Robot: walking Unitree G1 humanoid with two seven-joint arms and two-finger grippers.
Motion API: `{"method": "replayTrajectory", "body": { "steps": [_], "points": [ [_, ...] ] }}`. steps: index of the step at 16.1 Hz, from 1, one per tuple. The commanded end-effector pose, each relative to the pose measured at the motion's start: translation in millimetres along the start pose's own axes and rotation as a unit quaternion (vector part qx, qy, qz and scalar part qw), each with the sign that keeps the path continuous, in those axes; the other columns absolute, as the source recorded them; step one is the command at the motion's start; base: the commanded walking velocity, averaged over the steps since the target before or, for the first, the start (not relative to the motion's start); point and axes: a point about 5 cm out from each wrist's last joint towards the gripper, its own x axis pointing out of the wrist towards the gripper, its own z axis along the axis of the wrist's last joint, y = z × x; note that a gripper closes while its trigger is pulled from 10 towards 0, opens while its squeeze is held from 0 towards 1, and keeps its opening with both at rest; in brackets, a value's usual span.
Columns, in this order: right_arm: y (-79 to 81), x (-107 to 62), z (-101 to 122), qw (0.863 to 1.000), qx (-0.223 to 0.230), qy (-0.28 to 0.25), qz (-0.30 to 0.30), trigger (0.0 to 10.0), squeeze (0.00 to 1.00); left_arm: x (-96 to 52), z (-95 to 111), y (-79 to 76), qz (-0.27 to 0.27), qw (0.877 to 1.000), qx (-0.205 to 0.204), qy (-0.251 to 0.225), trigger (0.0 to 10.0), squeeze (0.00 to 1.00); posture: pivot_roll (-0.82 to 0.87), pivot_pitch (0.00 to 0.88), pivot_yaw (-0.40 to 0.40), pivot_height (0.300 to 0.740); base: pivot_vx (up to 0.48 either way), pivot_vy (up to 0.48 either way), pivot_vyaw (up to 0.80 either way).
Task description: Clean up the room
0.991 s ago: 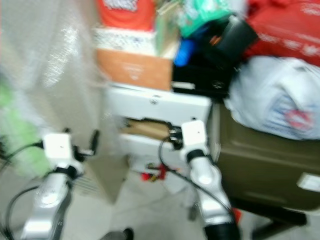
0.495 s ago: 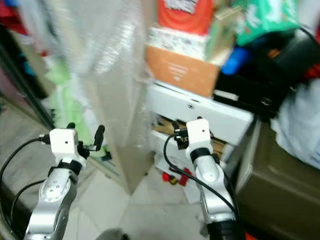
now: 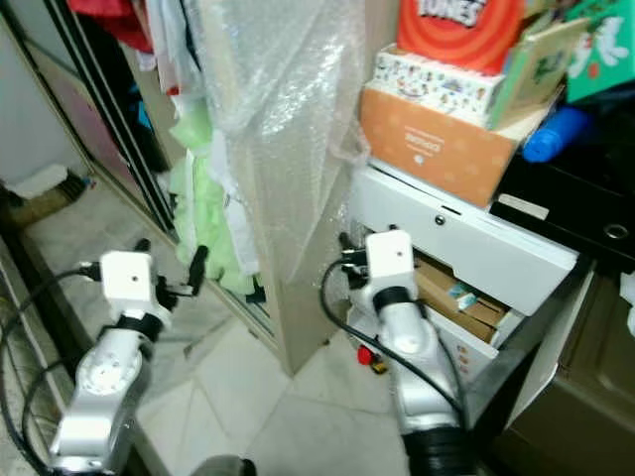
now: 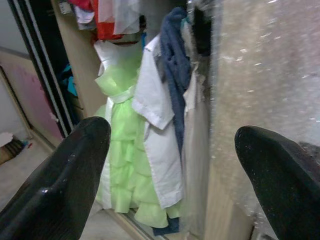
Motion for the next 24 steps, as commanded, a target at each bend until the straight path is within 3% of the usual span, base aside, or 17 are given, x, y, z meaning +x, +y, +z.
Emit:
{"method": "replayTrajectory", "body": {
  "steps": [1,4,5,7,10,12,15,20,24],
  "points": [
    [-0.8,2.8,2.4,1.0,-0.003,-0.005,-0.003,10.0,0.0,2.8,1.2,0.2,-0.001,1.0,0.005,-0.003,10.0,0.0,0.06,0.0,0.016,0.74,0.0,0.0,0.0],
    [-6.8,1.9,2.6,1.0,-0.011,-0.005,-0.028,10.0,0.0,-0.1,-1.2,-1.0,-0.009,1.0,-0.004,0.007,10.0,0.0,0.06,0.0,0.012,0.74,0.0,0.0,0.0],
    [-13.9,-1.4,1.7,0.998,-0.015,0.0,-0.056,10.0,0.0,-5.3,-3.8,-5.4,-0.039,0.999,-0.021,0.019,10.0,0.0,0.06,0.0,0.005,0.74,0.0,0.0,0.0],
    [-25.0,-9.2,2.5,0.997,-0.006,0.0,-0.081,10.0,0.0,-17.6,-8.2,0.8,-0.045,0.998,-0.022,0.029,10.0,0.0,0.06,0.0,0.018,0.74,0.0,0.0,0.0],
    [-28.3,-10.7,-1.2,0.995,0.001,0.004,-0.096,10.0,0.0,-16.6,-11.2,-1.1,-0.051,0.998,-0.02,0.035,10.0,0.0,0.05,0.0,0.051,0.74,0.0,0.0,0.0],
    [-27.1,-10.3,-0.6,0.995,0.002,0.001,-0.096,10.0,0.0,-11.1,-10.5,-8.1,-0.067,0.997,-0.021,0.033,10.0,0.0,0.02,0.0,0.069,0.74,0.0,0.0,0.0],
    [-21.7,-6.7,2.9,0.997,-0.003,-0.006,-0.072,10.0,0.0,-4.6,-9.9,-13.5,-0.065,0.997,-0.023,0.031,10.0,0.0,0.04,0.0,0.022,0.74,0.0,0.0,0.0],
    [-4.3,4.5,3.5,1.0,-0.006,-0.001,-0.019,10.0,0.0,-21.4,-11.6,-2.9,-0.012,0.999,-0.033,0.034,10.0,0.0,0.11,0.0,-0.058,0.74,0.0,0.0,0.0],
    [-3.2,2.0,5.4,1.0,-0.008,-0.012,-0.023,10.0,0.0,-22.5,-11.6,-1.9,-0.015,0.999,-0.032,0.037,10.0,0.0,0.1,0.0,-0.042,0.74,0.0,0.0,0.0]
  ]
}}
